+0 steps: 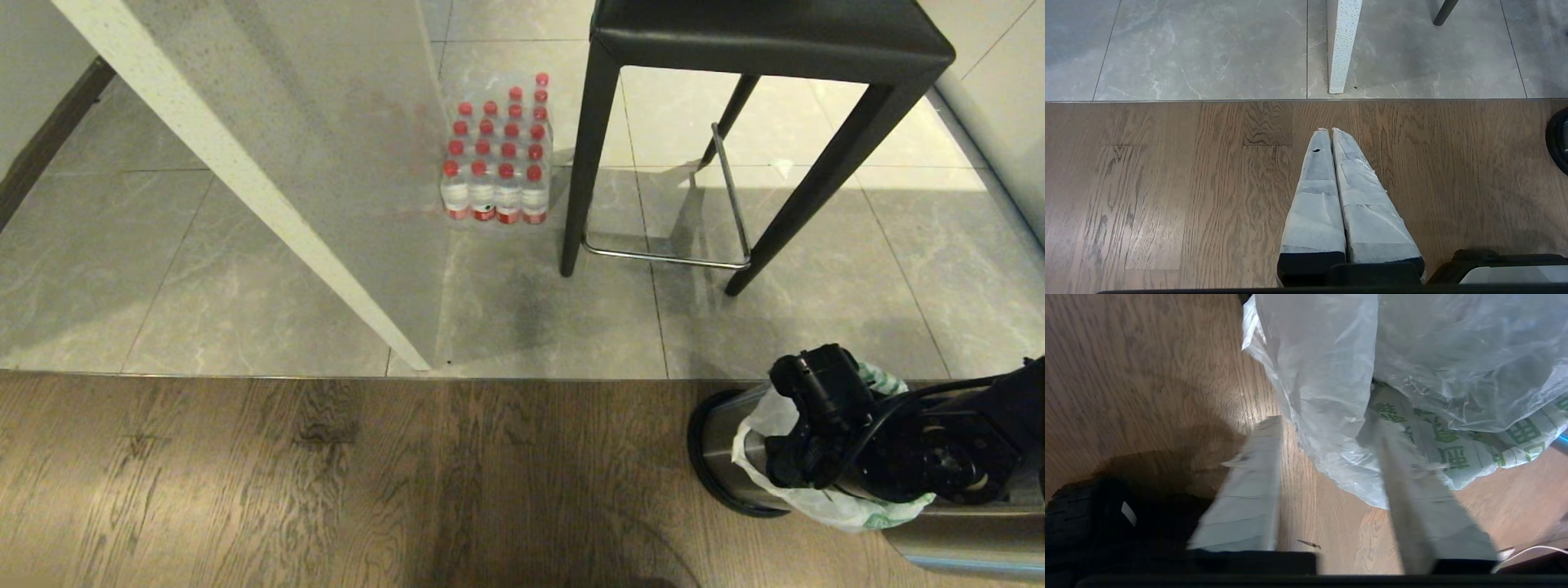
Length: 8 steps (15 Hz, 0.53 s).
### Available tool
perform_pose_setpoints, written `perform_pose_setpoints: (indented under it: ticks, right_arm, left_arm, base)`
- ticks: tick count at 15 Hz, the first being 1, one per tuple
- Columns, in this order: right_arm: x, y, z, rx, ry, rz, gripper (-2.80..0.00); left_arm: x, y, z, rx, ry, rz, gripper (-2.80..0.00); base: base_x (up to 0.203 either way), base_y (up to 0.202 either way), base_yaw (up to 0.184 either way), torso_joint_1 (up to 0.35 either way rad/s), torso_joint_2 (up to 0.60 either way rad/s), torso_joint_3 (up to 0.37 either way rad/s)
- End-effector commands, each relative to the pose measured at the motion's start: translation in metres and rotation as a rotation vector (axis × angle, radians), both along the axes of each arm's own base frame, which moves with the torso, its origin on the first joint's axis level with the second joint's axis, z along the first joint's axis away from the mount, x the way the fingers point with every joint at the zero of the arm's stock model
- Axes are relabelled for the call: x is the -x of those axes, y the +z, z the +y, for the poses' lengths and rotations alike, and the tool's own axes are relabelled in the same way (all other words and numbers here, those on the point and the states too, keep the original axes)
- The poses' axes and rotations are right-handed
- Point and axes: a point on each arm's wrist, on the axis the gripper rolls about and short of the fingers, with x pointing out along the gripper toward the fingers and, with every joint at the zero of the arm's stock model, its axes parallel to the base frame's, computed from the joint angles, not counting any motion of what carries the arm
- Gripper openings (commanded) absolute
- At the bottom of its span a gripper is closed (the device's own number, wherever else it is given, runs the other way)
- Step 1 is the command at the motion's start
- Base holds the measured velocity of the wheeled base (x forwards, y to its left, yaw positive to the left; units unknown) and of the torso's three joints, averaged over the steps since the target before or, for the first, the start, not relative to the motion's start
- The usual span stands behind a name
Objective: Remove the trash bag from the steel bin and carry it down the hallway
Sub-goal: Pick up the trash bag
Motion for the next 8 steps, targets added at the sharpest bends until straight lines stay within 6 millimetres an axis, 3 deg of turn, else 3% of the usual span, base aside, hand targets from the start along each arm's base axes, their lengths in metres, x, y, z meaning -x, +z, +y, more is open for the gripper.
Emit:
perform_pose_setpoints:
  ticks: [1, 8]
  right_arm:
    - [0.002, 0.000, -0.001, 0.012, 0.006, 0.005, -2.80]
    - [0.021, 0.027, -0.008, 0.032, 0.055, -0.049, -2.80]
  left_arm:
    - [0.000, 0.000, 0.000, 0.000, 0.000, 0.000, -2.80]
    - [0.000, 0.000, 0.000, 0.000, 0.000, 0.000, -2.80]
  base:
    - [0.000, 0.000, 0.000, 0.000, 0.00, 0.000]
    - [0.000, 0.000, 0.000, 0.000, 0.00, 0.000]
